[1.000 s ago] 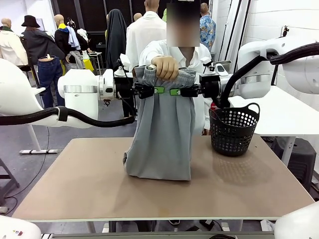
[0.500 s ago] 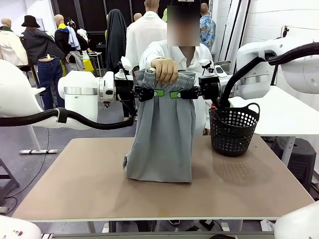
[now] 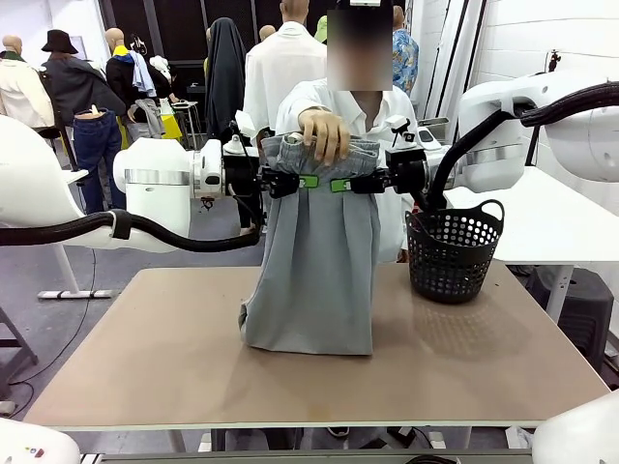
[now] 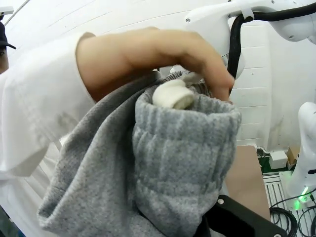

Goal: Fold the training pants.
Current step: Fold the Training pants in half.

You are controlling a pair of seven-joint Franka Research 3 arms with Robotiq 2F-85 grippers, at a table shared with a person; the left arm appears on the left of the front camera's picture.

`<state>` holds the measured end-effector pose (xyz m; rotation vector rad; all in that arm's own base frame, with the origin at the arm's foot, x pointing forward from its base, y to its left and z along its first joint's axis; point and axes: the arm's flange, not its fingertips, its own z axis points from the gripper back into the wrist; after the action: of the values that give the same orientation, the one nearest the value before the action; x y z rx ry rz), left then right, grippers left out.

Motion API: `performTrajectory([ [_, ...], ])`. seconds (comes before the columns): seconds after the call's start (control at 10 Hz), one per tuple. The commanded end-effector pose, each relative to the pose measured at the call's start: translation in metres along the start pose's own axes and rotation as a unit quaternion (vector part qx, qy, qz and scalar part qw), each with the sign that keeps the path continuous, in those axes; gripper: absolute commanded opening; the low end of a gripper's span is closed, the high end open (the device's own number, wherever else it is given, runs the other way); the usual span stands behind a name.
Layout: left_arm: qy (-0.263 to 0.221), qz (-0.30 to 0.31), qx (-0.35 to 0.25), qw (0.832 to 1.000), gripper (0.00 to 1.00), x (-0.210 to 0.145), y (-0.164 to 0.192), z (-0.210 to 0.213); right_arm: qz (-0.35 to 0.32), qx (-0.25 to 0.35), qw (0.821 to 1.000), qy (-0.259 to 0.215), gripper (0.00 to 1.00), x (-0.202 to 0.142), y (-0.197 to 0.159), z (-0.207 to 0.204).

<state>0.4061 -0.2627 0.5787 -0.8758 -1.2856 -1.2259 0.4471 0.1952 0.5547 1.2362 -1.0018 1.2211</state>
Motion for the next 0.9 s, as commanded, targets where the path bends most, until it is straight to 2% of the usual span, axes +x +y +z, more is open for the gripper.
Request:
performTrajectory([
  [0.0, -0.001, -0.001, 0.001, 1.0, 0.0, 0.0017, 0.0, 0.0007, -0.002, 0.0, 1.0, -0.005, 0.0, 0.0004, 0.0001, -0.0005],
  [0.8, -0.001, -0.001, 0.001, 1.0, 0.0, 0.0017, 0.0, 0.0007, -0.002, 0.0, 1.0, -0.005, 0.0, 0.0004, 0.0001, -0.0005],
])
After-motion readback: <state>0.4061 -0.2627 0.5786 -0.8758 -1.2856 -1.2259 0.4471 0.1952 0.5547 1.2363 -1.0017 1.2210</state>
